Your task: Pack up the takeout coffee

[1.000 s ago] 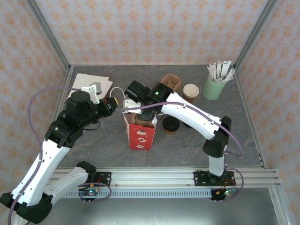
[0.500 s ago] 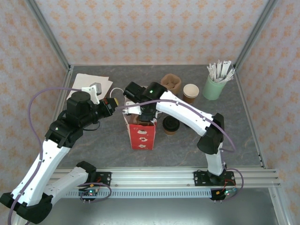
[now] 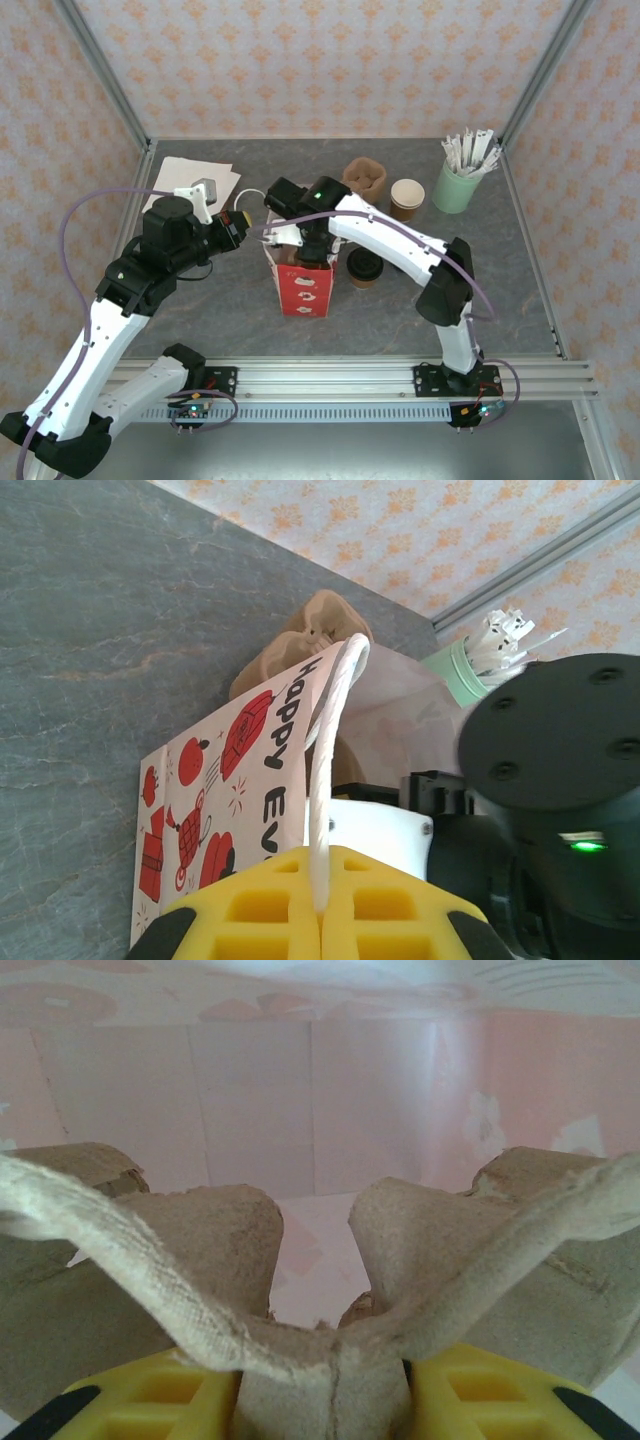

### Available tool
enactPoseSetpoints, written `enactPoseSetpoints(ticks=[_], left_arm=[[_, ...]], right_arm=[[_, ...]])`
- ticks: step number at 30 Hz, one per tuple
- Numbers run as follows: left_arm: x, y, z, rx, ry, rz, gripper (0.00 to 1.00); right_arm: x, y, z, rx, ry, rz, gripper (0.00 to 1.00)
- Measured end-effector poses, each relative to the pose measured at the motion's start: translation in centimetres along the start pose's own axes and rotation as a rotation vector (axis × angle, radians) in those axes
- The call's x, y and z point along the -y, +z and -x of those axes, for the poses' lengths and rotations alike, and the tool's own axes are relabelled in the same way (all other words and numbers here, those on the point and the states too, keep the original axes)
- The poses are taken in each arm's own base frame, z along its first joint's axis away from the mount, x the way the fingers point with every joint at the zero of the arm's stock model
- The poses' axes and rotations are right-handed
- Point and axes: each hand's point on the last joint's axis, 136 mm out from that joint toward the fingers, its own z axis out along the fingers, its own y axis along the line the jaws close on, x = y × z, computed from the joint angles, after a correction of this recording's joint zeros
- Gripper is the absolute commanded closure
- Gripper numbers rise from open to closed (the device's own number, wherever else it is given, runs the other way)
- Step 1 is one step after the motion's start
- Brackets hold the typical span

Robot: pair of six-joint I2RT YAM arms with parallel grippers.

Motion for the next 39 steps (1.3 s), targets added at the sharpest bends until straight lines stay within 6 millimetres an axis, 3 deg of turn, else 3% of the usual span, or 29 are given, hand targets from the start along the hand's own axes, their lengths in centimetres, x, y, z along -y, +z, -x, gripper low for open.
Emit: enactPoseSetpoints(ticks=[5,25,39], left_arm=[[-0.1,0.0,0.0,0.001,-0.001,0.002,1.0],[0.4,0.1,-0.4,-0.025,-0.002,-0.022,1.0],[0.6,0.3,-0.8,-0.05,-0.007,-0.037,1.0]], right_arm=[[-0.2,1.5,0.0,-0.031,-0.003,0.023,0.61],[-0.7,4.1,-0.6,-0.075,0.012,0.088,0.6],[-1.8,7.2,-1.8,-0.143,0.039,0.17,0.58]])
